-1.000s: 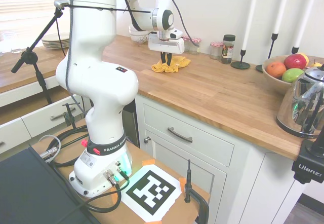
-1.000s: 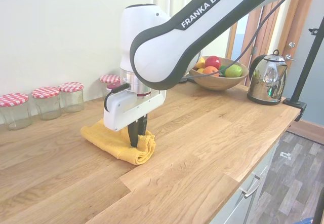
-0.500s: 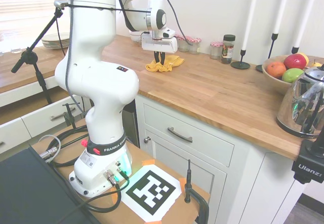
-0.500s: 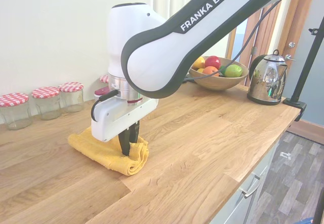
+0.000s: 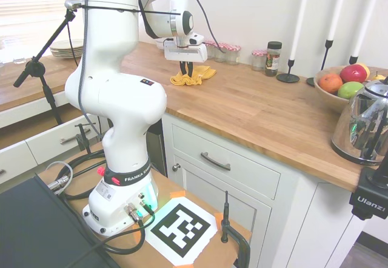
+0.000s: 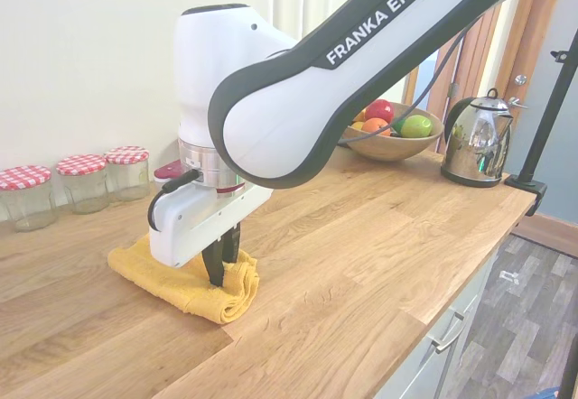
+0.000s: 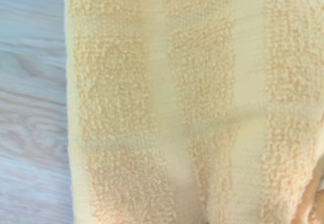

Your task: Wipe the counter

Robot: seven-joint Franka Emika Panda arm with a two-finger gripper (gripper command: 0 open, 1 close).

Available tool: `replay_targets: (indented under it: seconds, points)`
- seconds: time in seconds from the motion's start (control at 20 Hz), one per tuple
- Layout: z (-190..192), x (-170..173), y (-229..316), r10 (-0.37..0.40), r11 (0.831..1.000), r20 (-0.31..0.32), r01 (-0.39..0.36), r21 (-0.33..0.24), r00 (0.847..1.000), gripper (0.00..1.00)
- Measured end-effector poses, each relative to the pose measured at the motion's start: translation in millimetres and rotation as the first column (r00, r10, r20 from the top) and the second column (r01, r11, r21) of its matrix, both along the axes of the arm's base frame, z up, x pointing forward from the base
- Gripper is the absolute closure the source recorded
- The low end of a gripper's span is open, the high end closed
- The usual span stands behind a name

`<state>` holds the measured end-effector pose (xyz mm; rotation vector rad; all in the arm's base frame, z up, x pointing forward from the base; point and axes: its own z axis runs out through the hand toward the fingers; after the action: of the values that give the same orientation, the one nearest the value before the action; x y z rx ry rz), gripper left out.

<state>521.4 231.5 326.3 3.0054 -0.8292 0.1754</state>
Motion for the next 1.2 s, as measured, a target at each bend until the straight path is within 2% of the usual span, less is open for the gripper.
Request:
replay_targets:
  seconds: [0.2,0.45,0.85,1.2]
  points:
    - [0.1,0.9,-2.1,-0.008,1.0,-0.001,0.008,0.004,1.0,1.0]
    - [0.8,8.8,-20.1,-0.056,0.998,-0.014,0.056,0.037,0.998,1.0]
    - [2.3,31.8,-115.6,-0.131,0.987,-0.024,0.132,0.092,0.991,1.0]
    - [1.9,34.7,-175.3,-0.18,0.975,-0.024,0.181,0.13,0.983,1.0]
